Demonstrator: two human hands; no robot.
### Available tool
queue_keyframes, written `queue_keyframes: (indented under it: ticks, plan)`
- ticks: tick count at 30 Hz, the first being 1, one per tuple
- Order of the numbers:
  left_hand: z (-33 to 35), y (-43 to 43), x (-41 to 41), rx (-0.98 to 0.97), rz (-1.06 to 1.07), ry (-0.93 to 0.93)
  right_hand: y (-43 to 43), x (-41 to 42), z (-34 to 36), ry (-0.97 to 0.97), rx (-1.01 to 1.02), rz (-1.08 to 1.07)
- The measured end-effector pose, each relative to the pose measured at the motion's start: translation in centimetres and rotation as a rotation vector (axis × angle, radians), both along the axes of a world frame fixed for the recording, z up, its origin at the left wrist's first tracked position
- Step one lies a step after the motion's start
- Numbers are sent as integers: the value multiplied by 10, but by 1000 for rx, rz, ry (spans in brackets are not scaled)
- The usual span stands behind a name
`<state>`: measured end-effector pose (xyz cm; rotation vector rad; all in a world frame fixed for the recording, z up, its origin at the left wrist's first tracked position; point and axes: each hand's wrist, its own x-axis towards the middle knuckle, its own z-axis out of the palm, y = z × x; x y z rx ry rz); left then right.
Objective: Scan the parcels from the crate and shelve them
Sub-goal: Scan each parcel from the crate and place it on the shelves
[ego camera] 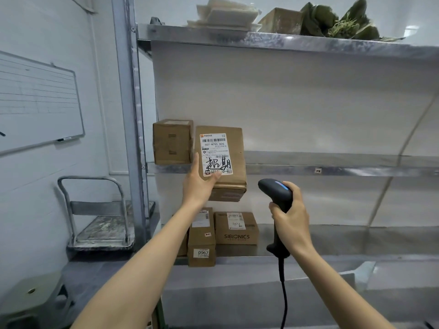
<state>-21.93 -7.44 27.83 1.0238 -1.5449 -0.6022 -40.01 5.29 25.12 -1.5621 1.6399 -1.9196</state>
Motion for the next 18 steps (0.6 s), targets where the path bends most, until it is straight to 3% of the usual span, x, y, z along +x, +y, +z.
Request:
queue_keyframes:
  ticks: [18]
  plan:
    - [15,-36,-6,44,71,-23,-50,-14,5,22,6,63]
